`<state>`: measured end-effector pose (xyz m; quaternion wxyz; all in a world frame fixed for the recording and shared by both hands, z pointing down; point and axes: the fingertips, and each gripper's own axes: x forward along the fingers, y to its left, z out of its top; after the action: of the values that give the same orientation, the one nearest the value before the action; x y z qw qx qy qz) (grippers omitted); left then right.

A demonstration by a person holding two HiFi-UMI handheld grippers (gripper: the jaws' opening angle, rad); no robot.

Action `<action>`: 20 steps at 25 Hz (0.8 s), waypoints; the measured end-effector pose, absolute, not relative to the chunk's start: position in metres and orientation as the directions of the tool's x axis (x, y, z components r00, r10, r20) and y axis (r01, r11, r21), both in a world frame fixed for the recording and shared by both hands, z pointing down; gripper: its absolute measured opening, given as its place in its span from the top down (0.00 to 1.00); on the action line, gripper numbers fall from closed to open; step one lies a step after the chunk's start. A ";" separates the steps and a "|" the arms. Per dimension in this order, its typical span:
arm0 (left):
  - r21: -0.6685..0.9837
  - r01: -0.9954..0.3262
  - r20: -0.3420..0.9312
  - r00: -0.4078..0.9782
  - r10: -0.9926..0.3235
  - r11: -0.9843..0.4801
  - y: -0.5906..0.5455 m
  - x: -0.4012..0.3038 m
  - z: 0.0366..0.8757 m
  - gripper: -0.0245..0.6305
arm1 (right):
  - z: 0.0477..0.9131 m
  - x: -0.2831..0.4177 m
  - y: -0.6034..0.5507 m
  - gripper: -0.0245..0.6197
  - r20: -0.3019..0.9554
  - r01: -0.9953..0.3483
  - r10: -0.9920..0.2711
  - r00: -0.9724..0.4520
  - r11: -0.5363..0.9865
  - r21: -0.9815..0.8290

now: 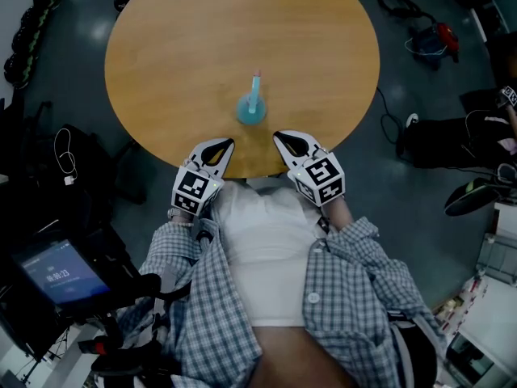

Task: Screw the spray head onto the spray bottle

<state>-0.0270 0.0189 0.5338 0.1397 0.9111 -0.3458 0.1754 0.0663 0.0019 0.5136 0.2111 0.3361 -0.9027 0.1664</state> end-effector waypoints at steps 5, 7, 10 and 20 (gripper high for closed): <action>0.134 -0.677 0.418 0.700 -0.579 -0.723 0.019 -0.027 0.534 0.96 | 0.513 0.067 0.002 0.97 0.493 -0.682 -0.541 -0.681 0.714 -0.159; 0.134 -0.676 0.418 0.701 -0.578 -0.724 0.019 -0.026 0.534 0.96 | 0.513 0.068 0.001 0.97 0.493 -0.686 -0.544 -0.679 0.710 -0.161; 0.134 -0.675 0.416 0.703 -0.577 -0.726 0.018 -0.024 0.534 0.96 | 0.513 0.070 0.001 0.97 0.492 -0.689 -0.548 -0.676 0.707 -0.159; 0.131 -0.684 0.429 0.692 -0.581 -0.718 0.014 -0.021 0.532 0.96 | 0.507 0.071 -0.004 0.97 0.488 -0.680 -0.540 -0.686 0.714 -0.166</action>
<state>-0.0214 0.0143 0.5322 0.1416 0.9088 -0.3479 0.1816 0.0713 -0.0038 0.5069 0.2069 0.3381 -0.9023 0.1695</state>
